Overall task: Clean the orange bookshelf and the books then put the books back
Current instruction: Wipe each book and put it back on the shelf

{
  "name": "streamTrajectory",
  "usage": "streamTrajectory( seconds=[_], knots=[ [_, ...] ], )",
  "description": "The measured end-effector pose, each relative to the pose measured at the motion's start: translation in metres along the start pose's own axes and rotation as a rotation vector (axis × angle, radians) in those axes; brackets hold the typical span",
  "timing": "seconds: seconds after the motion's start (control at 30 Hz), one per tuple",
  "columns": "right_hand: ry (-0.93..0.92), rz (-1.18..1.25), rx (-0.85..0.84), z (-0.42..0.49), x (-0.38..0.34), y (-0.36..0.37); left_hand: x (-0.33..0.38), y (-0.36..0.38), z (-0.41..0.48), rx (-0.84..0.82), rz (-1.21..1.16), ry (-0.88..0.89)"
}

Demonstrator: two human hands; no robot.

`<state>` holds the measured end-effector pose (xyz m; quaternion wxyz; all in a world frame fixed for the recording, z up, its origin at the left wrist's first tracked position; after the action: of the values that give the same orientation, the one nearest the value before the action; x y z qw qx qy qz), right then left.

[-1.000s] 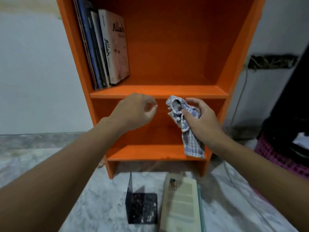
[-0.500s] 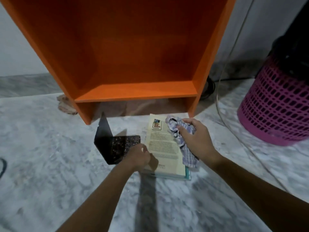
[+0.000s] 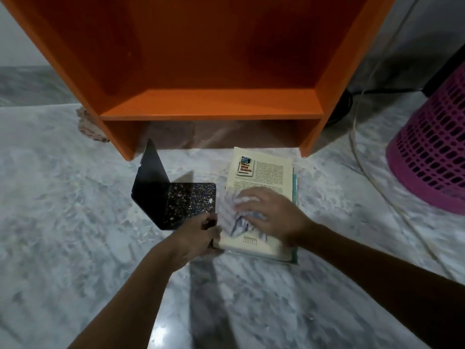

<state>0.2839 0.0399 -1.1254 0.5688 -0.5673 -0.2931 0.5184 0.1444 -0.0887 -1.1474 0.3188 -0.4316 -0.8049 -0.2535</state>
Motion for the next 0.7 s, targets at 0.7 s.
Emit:
streamTrajectory(
  seconds=[0.7],
  knots=[
    [0.712, -0.099, 0.302, 0.068, 0.108, -0.043, 0.001, 0.003, -0.004, 0.029, 0.015, 0.007]
  ],
)
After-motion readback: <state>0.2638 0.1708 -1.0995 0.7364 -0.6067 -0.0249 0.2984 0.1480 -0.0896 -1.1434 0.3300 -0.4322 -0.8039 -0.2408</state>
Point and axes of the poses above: each hand's wrist, its own z-axis towards the middle knuckle, its own y-axis out of the palm, x = y × z, the point moved 4 cm from there along z, towards the middle knuckle, and after that the axes turned 14 degrees about -z, right-handed, at the moved point
